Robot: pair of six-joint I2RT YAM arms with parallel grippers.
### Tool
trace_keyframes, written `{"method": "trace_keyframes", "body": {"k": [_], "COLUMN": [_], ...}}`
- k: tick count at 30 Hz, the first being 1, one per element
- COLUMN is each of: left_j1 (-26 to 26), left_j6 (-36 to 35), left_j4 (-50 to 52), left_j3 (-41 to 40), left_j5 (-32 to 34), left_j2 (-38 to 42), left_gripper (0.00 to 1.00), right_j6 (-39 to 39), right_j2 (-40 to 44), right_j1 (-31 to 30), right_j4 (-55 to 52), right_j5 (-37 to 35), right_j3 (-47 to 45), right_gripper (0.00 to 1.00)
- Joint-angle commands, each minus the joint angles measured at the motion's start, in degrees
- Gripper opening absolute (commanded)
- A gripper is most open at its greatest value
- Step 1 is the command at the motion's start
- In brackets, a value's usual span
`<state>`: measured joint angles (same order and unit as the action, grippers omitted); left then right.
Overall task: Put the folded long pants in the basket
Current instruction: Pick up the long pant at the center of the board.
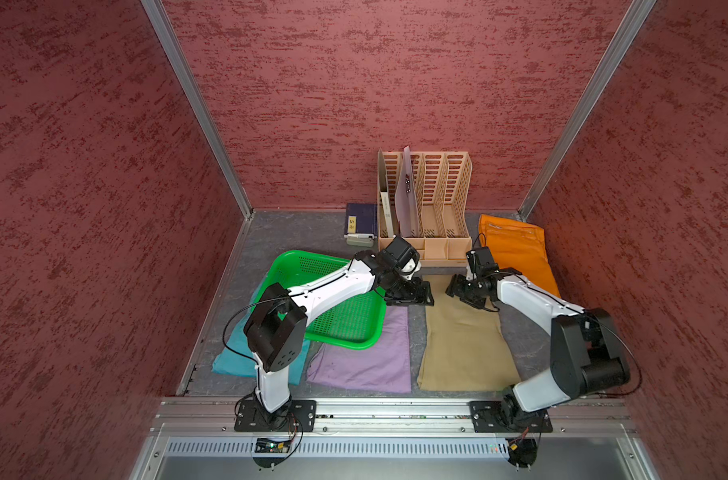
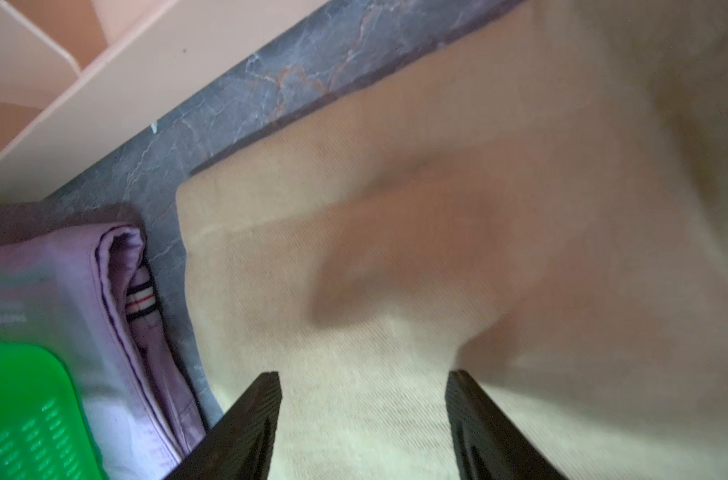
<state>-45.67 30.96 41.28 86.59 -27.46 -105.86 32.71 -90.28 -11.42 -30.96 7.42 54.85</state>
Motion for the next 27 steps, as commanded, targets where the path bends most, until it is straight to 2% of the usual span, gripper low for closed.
{"method": "trace_keyframes", "body": {"k": [1,5,8,10,12,15,19,27], "left_j1": [0.35,1.56,2.73,3.36,3.82,4.23,3.45,0.42], "left_j6": [-1.56,-1.68,-2.21,-2.82,-3.64,-5.37,-9.95,-21.97], "left_j4": [-2.76,-3.56,-3.33,-2.49,-1.86,-0.61,3.72,13.3], "left_j3": [-0.12,-0.81,-0.4,0.47,1.4,3.96,10.7,27.93], "left_j5": [-2.33,-3.45,-4.55,-4.79,-4.97,-6.04,-4.7,5.61], "left_j2": [0.67,1.11,0.78,0.32,-0.25,-1.97,-6.04,-19.69], "left_gripper": [0.86,0.86,0.86,0.86,0.86,0.87,0.9,0.96], "right_j6": [3.16,3.4,-1.89,-5.84,-8.11,-9.94,-6.23,-1.79], "right_j2": [-3.57,-8.95,-13.76,-13.69,-10.85,-4.87,4.26,19.9], "right_j1": [0.26,0.17,-1.46,-3.47,-3.96,-3.74,-2.3,1.46], "right_j4": [-0.34,0.92,-4.19,-5.9,-5.65,-7.54,-10.64,-11.55], "right_j5": [-2.19,0.72,6.36,8.63,10.39,7.5,3.77,-3.72], "right_j3": [2.03,3.81,9.13,10.23,9.39,9.43,7.19,-5.2], "right_gripper": [0.66,0.6,0.58,0.59,0.59,0.64,0.72,0.72]}}
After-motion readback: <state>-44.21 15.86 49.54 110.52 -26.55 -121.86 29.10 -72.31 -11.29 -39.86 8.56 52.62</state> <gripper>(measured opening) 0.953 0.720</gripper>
